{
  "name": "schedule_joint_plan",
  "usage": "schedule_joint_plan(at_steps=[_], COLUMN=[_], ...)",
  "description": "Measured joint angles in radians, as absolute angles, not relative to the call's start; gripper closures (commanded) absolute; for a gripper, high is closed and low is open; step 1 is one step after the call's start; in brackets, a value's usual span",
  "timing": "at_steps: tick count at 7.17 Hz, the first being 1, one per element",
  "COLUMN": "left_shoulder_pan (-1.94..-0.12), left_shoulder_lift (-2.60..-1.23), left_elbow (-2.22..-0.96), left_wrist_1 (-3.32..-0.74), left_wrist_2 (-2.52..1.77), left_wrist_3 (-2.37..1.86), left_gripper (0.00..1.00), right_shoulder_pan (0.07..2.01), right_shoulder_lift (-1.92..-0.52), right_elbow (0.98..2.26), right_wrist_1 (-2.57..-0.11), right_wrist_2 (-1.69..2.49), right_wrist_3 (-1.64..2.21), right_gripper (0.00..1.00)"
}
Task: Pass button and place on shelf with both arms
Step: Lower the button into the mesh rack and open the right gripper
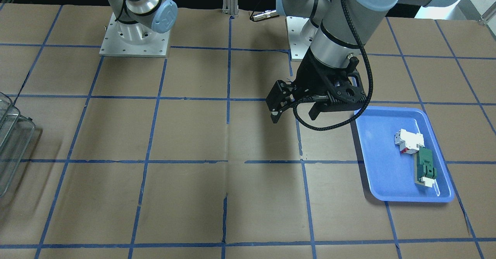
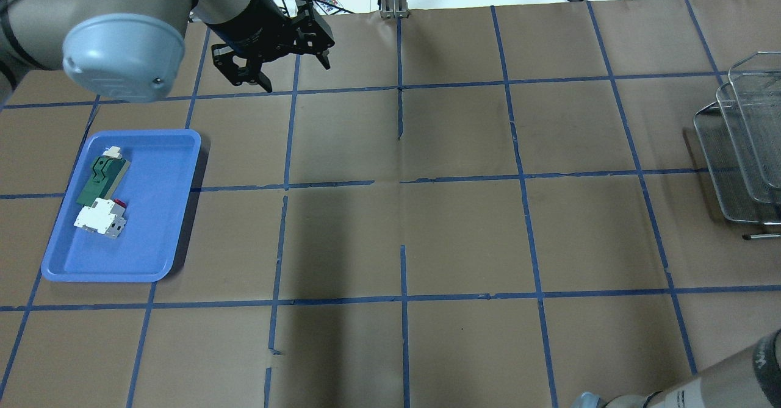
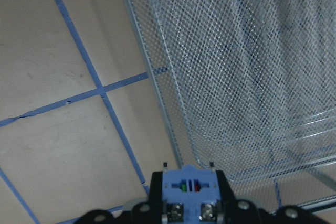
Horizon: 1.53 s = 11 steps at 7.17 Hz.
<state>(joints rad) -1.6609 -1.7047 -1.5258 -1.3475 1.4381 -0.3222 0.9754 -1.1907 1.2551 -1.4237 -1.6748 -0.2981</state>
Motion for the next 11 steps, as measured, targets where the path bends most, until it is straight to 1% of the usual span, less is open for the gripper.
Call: schedule_joint_plan(at_steps=[1,2,3,4,5,7,9,11], left_shoulder_pan=[-1.656,-1.652,-1.648,-1.645,-1.639,-1.632,-1.631,-1.631], left_shoulder_lift=[-1.687,-1.676,-1.667,-1.658,-1.649,-1.636,-1.631,-1.630], left_elbow=[-1.523,-1.522,-1.521,-1.524,-1.528,-1.541,-1.547,-1.548], left_wrist_1=[-1.405,-1.426,-1.431,-1.433,-1.435,-1.435,-1.434,-1.434], left_wrist_2=[1.486,1.507,1.515,1.521,1.536,1.565,1.570,1.571], left_wrist_3=[-0.294,-0.279,-0.266,-0.242,-0.217,-0.199,-0.197,-0.196], left_gripper=[0.00,0.00,0.00,0.00,0.00,0.00,0.00,0.00], right_shoulder_pan=[0.965,0.956,0.950,0.948,0.947,0.947,0.949,0.973], right_shoulder_lift=[-1.159,-1.135,-1.115,-1.096,-1.078,-1.066,-1.088,-1.216], right_elbow=[1.241,1.236,1.235,1.235,1.236,1.244,1.243,1.251], right_wrist_1=[-1.441,-1.455,-1.469,-1.494,-1.520,-1.531,-1.502,-1.399], right_wrist_2=[-1.699,-1.706,-1.706,-1.706,-1.707,-1.709,-1.711,-1.700], right_wrist_3=[-0.345,-0.368,-0.378,-0.381,-0.385,-0.424,-0.443,-0.445], right_gripper=[1.00,0.96,0.82,0.33,0.00,0.00,0.00,0.00])
